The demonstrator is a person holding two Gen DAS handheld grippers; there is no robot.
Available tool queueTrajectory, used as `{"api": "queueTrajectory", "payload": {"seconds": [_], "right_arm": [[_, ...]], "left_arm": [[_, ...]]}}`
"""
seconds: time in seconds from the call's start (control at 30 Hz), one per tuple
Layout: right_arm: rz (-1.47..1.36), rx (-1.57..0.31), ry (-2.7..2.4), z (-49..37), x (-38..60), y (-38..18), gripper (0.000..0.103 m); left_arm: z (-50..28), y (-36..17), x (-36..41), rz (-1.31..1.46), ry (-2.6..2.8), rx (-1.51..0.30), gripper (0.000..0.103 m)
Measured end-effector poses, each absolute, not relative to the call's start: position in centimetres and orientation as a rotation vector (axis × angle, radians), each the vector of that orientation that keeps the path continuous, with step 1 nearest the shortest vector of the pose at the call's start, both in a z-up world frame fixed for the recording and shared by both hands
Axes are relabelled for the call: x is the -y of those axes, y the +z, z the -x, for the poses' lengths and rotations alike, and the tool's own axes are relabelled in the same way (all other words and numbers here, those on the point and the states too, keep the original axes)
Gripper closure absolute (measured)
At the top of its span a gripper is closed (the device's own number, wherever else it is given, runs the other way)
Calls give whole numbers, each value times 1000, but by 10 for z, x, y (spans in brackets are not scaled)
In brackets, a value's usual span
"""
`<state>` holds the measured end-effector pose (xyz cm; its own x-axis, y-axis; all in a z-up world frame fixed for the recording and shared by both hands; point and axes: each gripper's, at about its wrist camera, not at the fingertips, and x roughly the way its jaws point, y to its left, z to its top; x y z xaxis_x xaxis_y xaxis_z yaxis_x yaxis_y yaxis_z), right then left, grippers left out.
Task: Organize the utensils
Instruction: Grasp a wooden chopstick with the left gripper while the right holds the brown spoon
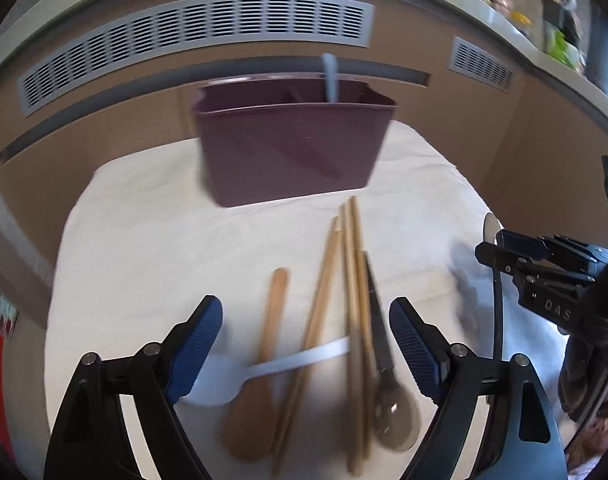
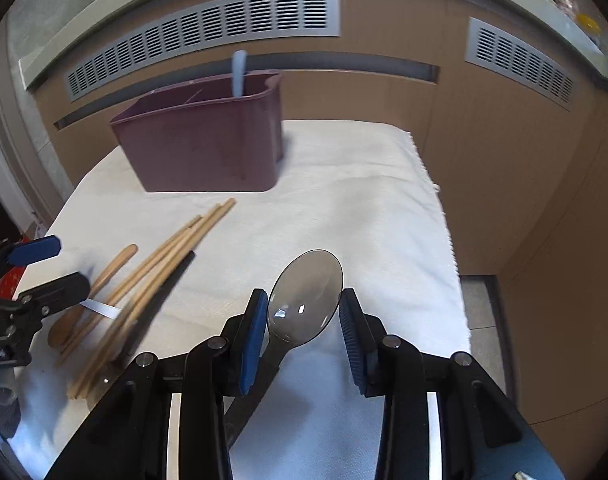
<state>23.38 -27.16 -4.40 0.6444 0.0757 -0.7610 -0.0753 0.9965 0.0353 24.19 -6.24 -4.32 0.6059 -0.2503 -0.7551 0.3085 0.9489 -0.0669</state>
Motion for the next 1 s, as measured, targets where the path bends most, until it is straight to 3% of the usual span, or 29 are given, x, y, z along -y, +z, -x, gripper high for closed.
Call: {"api": "queueTrajectory", "payload": {"seconds": [0.13, 0.23, 0.67, 1.0], "right_arm": [[-37, -847, 86, -231, 280, -53, 68], [-56, -847, 100, -232, 280, -58, 68], [-73, -842, 114, -230, 282, -62, 68], [-70, -843, 112, -230, 281, -64, 68]], "left_arm": [[-250, -49, 84, -76, -397, -911, 58], [-251, -56, 97, -102, -435, -941, 67], [-254, -68, 114, -93, -494, -1029, 70], [-300, -77, 117, -104, -408, -1068, 70]]}}
